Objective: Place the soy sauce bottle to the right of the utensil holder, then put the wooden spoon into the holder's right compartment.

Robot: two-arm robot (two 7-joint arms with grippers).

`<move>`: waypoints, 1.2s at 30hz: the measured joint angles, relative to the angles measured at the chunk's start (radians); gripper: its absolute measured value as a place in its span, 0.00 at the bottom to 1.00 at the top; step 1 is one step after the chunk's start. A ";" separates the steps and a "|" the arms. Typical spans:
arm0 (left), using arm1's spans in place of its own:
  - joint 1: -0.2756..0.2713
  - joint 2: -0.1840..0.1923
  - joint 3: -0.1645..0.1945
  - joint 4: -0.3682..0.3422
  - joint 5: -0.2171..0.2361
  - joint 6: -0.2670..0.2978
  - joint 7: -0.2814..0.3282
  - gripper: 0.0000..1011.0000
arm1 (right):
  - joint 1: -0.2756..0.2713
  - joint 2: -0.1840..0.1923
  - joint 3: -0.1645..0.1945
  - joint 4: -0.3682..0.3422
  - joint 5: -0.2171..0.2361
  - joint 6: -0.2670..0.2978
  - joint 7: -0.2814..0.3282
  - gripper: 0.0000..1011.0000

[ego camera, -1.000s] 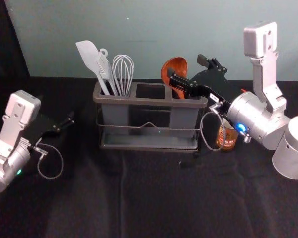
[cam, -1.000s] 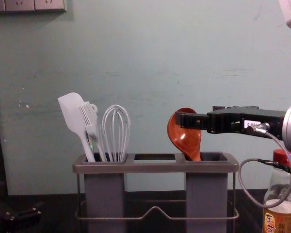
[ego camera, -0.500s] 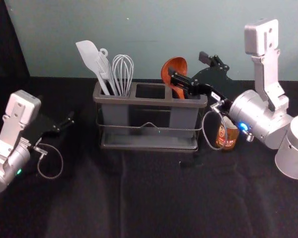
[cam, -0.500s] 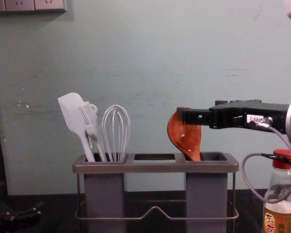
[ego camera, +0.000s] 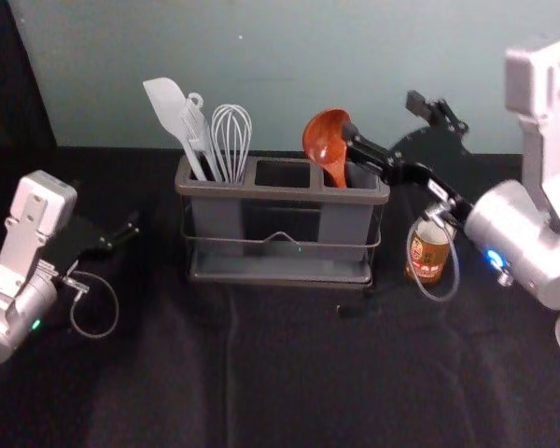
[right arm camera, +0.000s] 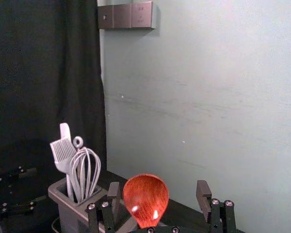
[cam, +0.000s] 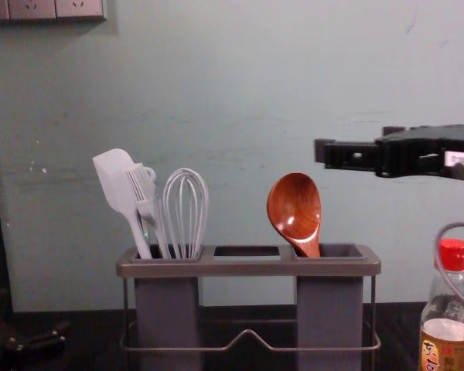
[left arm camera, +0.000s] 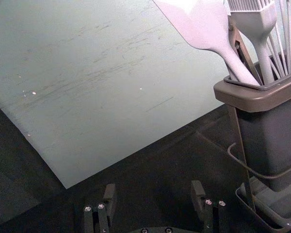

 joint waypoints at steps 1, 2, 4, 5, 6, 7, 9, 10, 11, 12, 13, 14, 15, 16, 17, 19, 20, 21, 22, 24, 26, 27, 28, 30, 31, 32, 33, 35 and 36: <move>0.000 0.000 0.000 0.000 0.000 0.000 0.000 0.99 | -0.030 -0.001 0.011 -0.025 -0.004 -0.005 -0.013 0.99; 0.000 0.000 0.000 0.000 0.000 0.000 0.000 0.99 | -0.043 -0.003 0.014 -0.035 -0.008 -0.009 -0.019 0.99; 0.000 0.000 0.000 0.000 0.000 0.000 0.000 0.99 | -0.092 -0.008 0.026 -0.068 -0.024 -0.029 -0.044 0.99; 0.000 0.000 0.000 0.000 0.000 0.000 0.000 0.99 | -0.110 -0.011 0.030 -0.078 -0.030 -0.037 -0.053 0.99; 0.000 0.000 0.000 0.000 0.000 0.000 0.000 0.99 | -0.110 -0.011 0.030 -0.078 -0.030 -0.037 -0.053 0.99; 0.000 0.000 0.000 0.000 0.000 0.000 0.000 0.99 | -0.143 -0.017 0.036 -0.095 -0.045 -0.059 -0.071 0.99; 0.000 0.000 0.000 0.000 0.000 0.000 0.000 0.99 | -0.192 -0.025 0.044 -0.115 -0.068 -0.090 -0.098 0.99; 0.000 0.000 0.000 0.000 0.000 0.000 0.000 0.99 | -0.208 -0.028 0.046 -0.120 -0.077 -0.103 -0.107 0.99; 0.000 0.000 0.000 0.000 0.000 0.000 0.000 0.99 | -0.241 -0.033 0.052 -0.129 -0.094 -0.128 -0.125 0.99; 0.000 0.000 0.000 0.000 0.000 0.000 0.000 0.99 | -0.241 -0.033 0.052 -0.129 -0.094 -0.128 -0.125 0.99; 0.000 0.000 0.000 0.000 0.000 0.000 0.000 0.99 | -0.269 -0.037 0.057 -0.134 -0.107 -0.151 -0.137 0.99; 0.000 0.000 0.000 0.000 0.000 0.000 0.000 0.99 | -0.282 -0.038 0.060 -0.135 -0.112 -0.162 -0.142 0.99; 0.000 0.000 0.000 0.000 0.000 0.000 0.000 0.99 | -0.308 -0.041 0.067 -0.136 -0.122 -0.182 -0.152 0.99; 0.000 0.000 0.000 0.000 0.000 0.000 0.000 0.99 | -0.319 -0.042 0.070 -0.136 -0.127 -0.192 -0.155 0.99; 0.000 0.000 0.000 0.000 0.000 0.000 0.000 0.99 | -0.341 -0.045 0.078 -0.136 -0.136 -0.213 -0.162 0.99; 0.000 0.000 0.000 0.000 0.000 0.000 0.000 0.99 | -0.361 -0.047 0.086 -0.136 -0.139 -0.234 -0.165 0.99; 0.000 0.000 0.000 0.000 0.000 0.000 0.000 0.99 | -0.369 -0.048 0.088 -0.135 -0.140 -0.241 -0.166 0.99; 0.000 0.000 0.000 0.000 0.000 0.000 0.000 0.99 | -0.386 -0.051 0.094 -0.133 -0.144 -0.260 -0.168 0.99; 0.000 0.000 0.000 0.000 0.000 0.000 0.000 0.99 | -0.394 -0.052 0.097 -0.131 -0.145 -0.269 -0.169 0.99; 0.000 0.000 0.000 0.000 0.000 0.000 0.000 0.99 | -0.408 -0.057 0.102 -0.125 -0.146 -0.286 -0.169 0.99; 0.000 0.000 0.000 0.000 0.000 0.000 0.000 0.99 | -0.426 -0.068 0.111 -0.111 -0.147 -0.311 -0.175 0.99; 0.000 0.000 0.000 0.000 0.000 0.000 0.000 0.99 | -0.436 -0.077 0.117 -0.100 -0.152 -0.328 -0.183 0.99; 0.000 0.000 0.000 0.000 0.000 0.000 0.000 0.99 | -0.440 -0.081 0.121 -0.095 -0.153 -0.335 -0.186 0.99; 0.000 0.000 0.000 0.000 0.000 0.000 0.000 0.99 | -0.450 -0.090 0.127 -0.077 -0.156 -0.355 -0.192 0.99; 0.000 0.000 0.000 0.000 0.000 0.000 0.000 0.99 | -0.453 -0.094 0.130 -0.068 -0.157 -0.361 -0.192 0.99; 0.000 0.000 0.000 0.000 0.000 0.000 0.000 0.99 | -0.454 -0.097 0.132 -0.061 -0.157 -0.366 -0.193 0.99; 0.000 0.000 0.000 0.000 0.000 0.000 0.000 0.99 | -0.456 -0.102 0.136 -0.047 -0.158 -0.374 -0.193 0.99; 0.000 0.000 0.000 0.000 0.000 0.000 0.000 0.99 | -0.457 -0.107 0.139 -0.034 -0.157 -0.378 -0.192 0.99; 0.000 0.000 0.000 0.000 0.000 0.000 0.000 0.99 | -0.457 -0.109 0.140 -0.027 -0.156 -0.381 -0.192 0.99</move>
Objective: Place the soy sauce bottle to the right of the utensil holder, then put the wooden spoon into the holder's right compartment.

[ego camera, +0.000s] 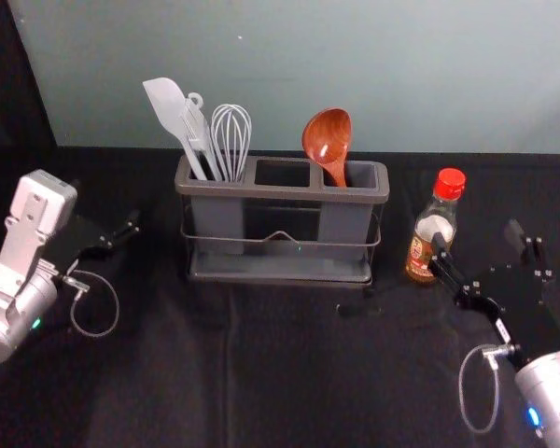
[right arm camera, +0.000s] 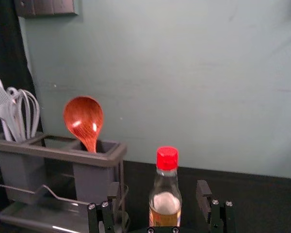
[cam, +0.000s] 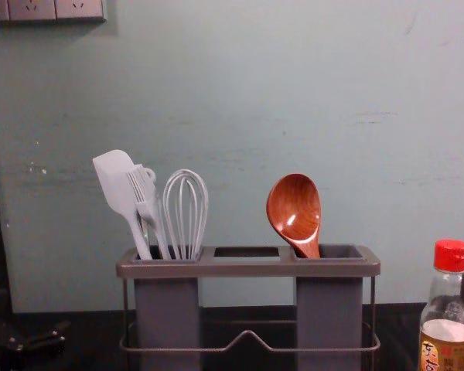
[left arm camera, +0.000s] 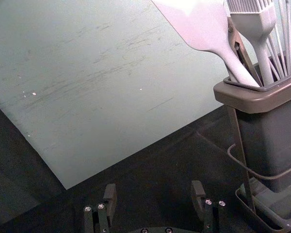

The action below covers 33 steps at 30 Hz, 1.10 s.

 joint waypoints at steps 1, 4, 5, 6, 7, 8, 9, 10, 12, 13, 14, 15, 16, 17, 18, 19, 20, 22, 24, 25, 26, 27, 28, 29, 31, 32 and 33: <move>0.000 0.000 0.000 0.000 0.000 0.000 0.000 0.99 | 0.000 -0.004 0.002 0.014 0.000 -0.005 0.003 0.99; 0.000 0.000 0.000 0.000 0.000 0.000 0.000 0.99 | 0.001 -0.011 0.003 0.034 -0.003 -0.013 0.006 0.99; 0.000 0.000 0.000 0.000 0.000 0.000 0.000 0.99 | 0.001 -0.015 0.003 0.046 -0.004 -0.017 0.009 0.99; 0.000 0.000 0.000 0.000 0.000 0.000 0.000 0.99 | 0.001 -0.017 0.003 0.052 -0.005 -0.018 0.011 0.99; 0.000 0.000 0.000 0.000 0.000 0.000 0.000 0.99 | 0.001 -0.022 0.004 0.062 -0.005 -0.020 0.014 0.99; 0.000 0.000 0.000 0.000 0.000 0.000 0.000 0.99 | 0.002 -0.024 0.005 0.067 -0.005 -0.020 0.016 0.99; 0.000 0.000 0.000 0.000 0.000 0.000 0.000 0.99 | 0.003 -0.026 0.005 0.071 -0.005 -0.020 0.019 0.99; 0.000 0.000 0.000 0.000 0.000 0.000 0.000 0.99 | 0.003 -0.028 0.006 0.074 -0.005 -0.020 0.021 0.99; 0.000 0.000 0.000 0.000 0.000 0.000 0.000 0.99 | 0.004 -0.034 0.009 0.083 -0.004 -0.020 0.027 0.99; 0.000 0.000 0.000 0.000 0.000 0.000 0.000 0.99 | 0.004 -0.038 0.011 0.087 -0.004 -0.019 0.030 0.99; 0.000 0.000 0.000 0.000 0.000 0.000 0.000 0.99 | 0.004 -0.040 0.012 0.089 -0.004 -0.019 0.032 0.99; 0.000 0.000 0.000 0.000 0.000 0.000 0.000 0.99 | 0.004 -0.042 0.013 0.090 -0.004 -0.018 0.035 0.99; 0.000 0.000 0.000 0.000 0.000 0.000 0.000 0.99 | 0.004 -0.043 0.015 0.092 -0.004 -0.017 0.037 0.99; 0.000 0.000 0.000 0.000 0.000 0.000 0.000 0.99 | 0.004 -0.046 0.017 0.094 -0.004 -0.016 0.040 0.99; 0.000 0.000 0.000 0.000 0.000 0.000 0.000 0.99 | 0.004 -0.048 0.019 0.095 -0.004 -0.015 0.043 0.99; 0.000 0.000 0.000 0.000 0.000 0.000 0.000 0.99 | 0.005 -0.049 0.020 0.096 -0.004 -0.014 0.045 0.99; 0.000 0.000 0.000 0.000 0.000 0.000 0.000 0.99 | 0.005 -0.050 0.021 0.097 -0.004 -0.012 0.048 0.99; 0.000 0.000 0.000 0.000 0.000 0.000 0.000 0.99 | 0.006 -0.051 0.023 0.099 -0.004 -0.008 0.053 0.99; 0.000 0.000 0.000 0.000 0.000 0.000 0.000 0.99 | 0.006 -0.051 0.022 0.099 -0.004 -0.008 0.053 0.99; 0.000 0.000 0.000 0.000 0.000 0.000 0.000 0.99 | 0.006 -0.051 0.022 0.099 -0.004 -0.008 0.053 0.99; 0.000 0.000 0.000 0.000 0.000 0.000 0.000 0.99 | 0.006 -0.051 0.022 0.099 -0.004 -0.008 0.053 0.99; 0.000 0.000 0.000 0.000 0.000 0.000 0.000 0.99 | 0.006 -0.051 0.022 0.098 -0.004 -0.008 0.053 0.99; 0.000 0.000 0.000 0.000 0.000 0.000 0.000 0.99 | 0.006 -0.051 0.022 0.098 -0.003 -0.008 0.053 0.99; 0.000 0.000 0.000 0.000 0.000 0.000 0.000 0.99 | 0.006 -0.051 0.021 0.098 -0.003 -0.008 0.053 0.99; 0.000 0.000 0.000 0.000 0.000 0.000 0.000 0.99 | 0.006 -0.050 0.021 0.098 -0.003 -0.008 0.053 0.99; 0.000 0.000 0.000 0.000 0.000 0.000 0.000 0.99 | 0.006 -0.050 0.021 0.098 -0.003 -0.008 0.053 0.99; 0.000 0.000 0.000 0.000 0.000 0.000 0.000 0.99 | 0.006 -0.050 0.021 0.098 -0.003 -0.008 0.053 0.99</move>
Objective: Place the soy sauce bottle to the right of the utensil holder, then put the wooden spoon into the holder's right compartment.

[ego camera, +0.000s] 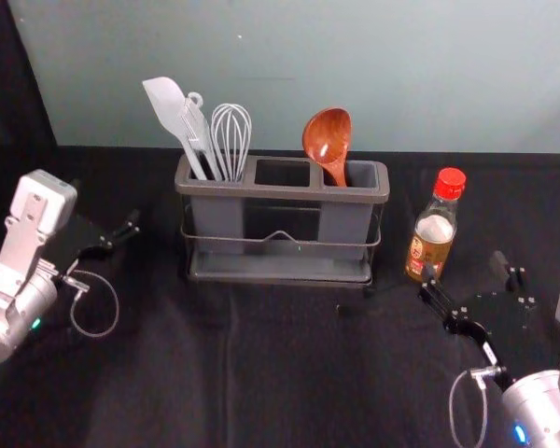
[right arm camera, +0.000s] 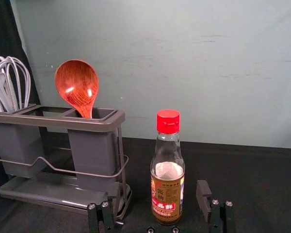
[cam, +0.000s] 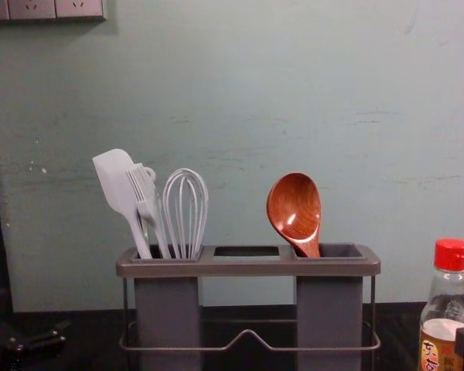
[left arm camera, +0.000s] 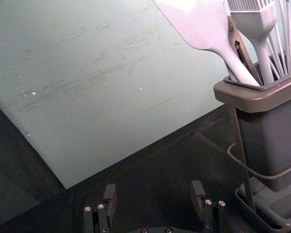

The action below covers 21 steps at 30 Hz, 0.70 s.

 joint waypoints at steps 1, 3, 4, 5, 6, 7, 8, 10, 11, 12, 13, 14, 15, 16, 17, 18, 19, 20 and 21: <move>0.000 0.000 0.000 0.000 0.000 0.000 0.000 0.99 | 0.000 0.000 0.000 0.000 0.000 0.000 0.000 0.99; 0.000 0.000 0.000 0.000 0.000 0.000 0.000 0.99 | 0.000 0.000 0.000 0.000 0.000 0.000 0.000 0.99; 0.000 0.000 0.000 0.000 0.000 0.000 0.000 0.99 | 0.000 0.000 0.000 0.000 0.000 0.000 0.000 0.99; 0.000 0.000 0.000 0.000 0.000 0.000 0.000 0.99 | 0.000 0.000 0.000 0.000 0.000 0.000 0.000 0.99; 0.000 0.000 0.000 0.000 0.000 0.000 0.000 0.99 | -0.001 0.000 0.000 0.000 0.001 0.000 -0.001 0.99; 0.000 0.000 0.000 0.000 0.000 0.000 0.000 0.99 | -0.001 0.000 -0.001 0.000 0.001 0.000 -0.001 0.99; 0.000 0.000 0.000 0.000 0.000 0.000 0.000 0.99 | -0.001 0.001 -0.001 0.000 0.001 0.000 -0.001 0.99; 0.000 0.000 0.000 0.000 0.000 0.000 0.000 0.99 | -0.001 0.001 -0.001 -0.001 0.001 0.000 -0.001 0.99; 0.000 0.000 0.000 0.000 0.000 0.000 0.000 0.99 | -0.001 0.001 -0.001 -0.001 0.001 0.000 -0.002 0.99; 0.000 0.000 0.000 0.000 0.000 0.000 0.000 0.99 | -0.001 0.001 -0.001 -0.001 0.001 0.000 -0.002 0.99; 0.000 0.000 0.000 0.000 0.000 0.000 0.000 0.99 | -0.001 0.001 -0.001 -0.001 0.001 0.000 -0.002 0.99; 0.000 0.000 0.000 0.000 0.000 0.000 0.000 0.99 | -0.001 0.001 -0.001 -0.001 0.001 0.000 -0.002 0.99; 0.000 0.000 0.000 0.000 0.000 0.000 0.000 0.99 | -0.001 0.001 -0.001 -0.001 0.001 0.000 -0.003 0.99; 0.000 0.000 0.000 0.000 0.000 0.000 0.000 0.99 | -0.001 0.001 -0.001 -0.002 0.001 0.000 -0.003 0.99; 0.000 0.000 0.000 0.000 0.000 0.000 0.000 0.99 | -0.001 0.001 -0.001 -0.002 0.001 0.000 -0.003 0.99; 0.000 0.000 0.000 0.000 0.000 0.000 0.000 0.99 | -0.001 0.001 -0.001 -0.002 0.001 0.000 -0.003 0.99; 0.000 0.000 0.000 0.000 0.000 0.000 0.000 0.99 | -0.001 0.001 -0.001 -0.002 0.001 0.000 -0.003 0.99; 0.000 0.000 0.000 0.000 0.000 0.000 0.000 0.99 | -0.001 0.001 -0.001 -0.002 0.001 0.000 -0.004 0.99; 0.000 0.000 0.000 0.000 0.000 0.000 0.000 0.99 | -0.001 0.001 -0.001 -0.002 0.001 0.000 -0.004 0.99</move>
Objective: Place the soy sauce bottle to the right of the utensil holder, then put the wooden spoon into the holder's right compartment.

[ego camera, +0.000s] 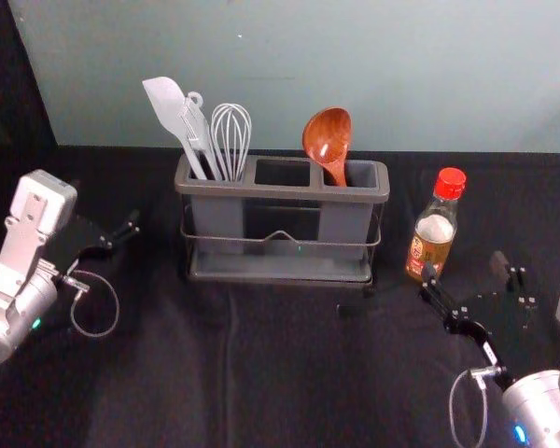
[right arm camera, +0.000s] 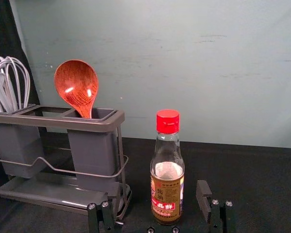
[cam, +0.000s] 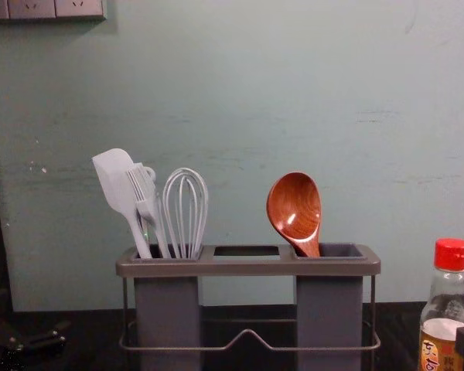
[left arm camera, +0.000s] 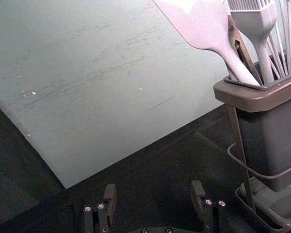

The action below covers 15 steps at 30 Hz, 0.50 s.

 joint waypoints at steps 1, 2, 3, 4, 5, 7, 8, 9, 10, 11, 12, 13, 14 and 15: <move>0.000 0.000 0.000 0.000 0.000 0.000 0.000 0.99 | 0.000 0.000 0.000 0.000 0.000 0.000 0.000 0.99; 0.000 0.000 0.000 0.000 0.000 0.000 0.000 0.99 | 0.000 0.000 0.000 0.000 0.000 0.000 0.000 0.99; 0.000 0.000 0.000 0.000 0.000 0.000 0.000 0.99 | 0.000 0.000 0.000 0.000 0.000 0.000 0.000 0.99; 0.000 0.000 0.000 0.000 0.000 0.000 0.000 0.99 | 0.000 0.000 0.000 0.000 0.000 0.000 0.000 0.99; 0.000 0.000 0.000 0.000 0.000 0.000 0.000 0.99 | 0.000 0.000 0.000 0.000 0.000 0.000 0.000 0.99; 0.000 0.000 0.000 0.000 0.000 0.000 0.000 0.99 | 0.000 0.000 0.000 0.000 0.000 0.000 0.000 0.99; 0.000 0.000 0.000 0.000 0.000 0.000 0.000 0.99 | 0.000 0.000 0.000 0.000 0.000 0.000 0.000 0.99; 0.000 0.000 0.000 0.000 0.000 0.000 0.000 0.99 | 0.000 0.000 0.000 0.000 0.000 0.000 0.000 0.99; 0.000 0.000 0.000 0.000 0.000 0.000 0.000 0.99 | 0.000 0.000 0.000 0.000 0.000 0.000 0.000 0.99; 0.000 0.000 0.000 0.000 0.000 0.000 0.000 0.99 | 0.000 0.000 0.000 0.000 0.000 0.000 0.000 0.99; 0.000 0.000 0.000 0.000 0.000 0.000 0.000 0.99 | 0.000 0.000 0.000 0.000 0.000 0.000 0.000 0.99; 0.000 0.000 0.000 0.000 0.000 0.000 0.000 0.99 | 0.000 0.000 0.000 0.000 0.000 0.000 0.000 0.99; 0.000 0.000 0.000 0.000 0.000 0.000 0.000 0.99 | 0.000 0.000 0.000 0.000 0.000 0.000 0.000 0.99; 0.000 0.000 0.000 0.000 0.000 0.000 0.000 0.99 | 0.000 0.000 0.000 0.000 0.000 0.000 0.000 0.99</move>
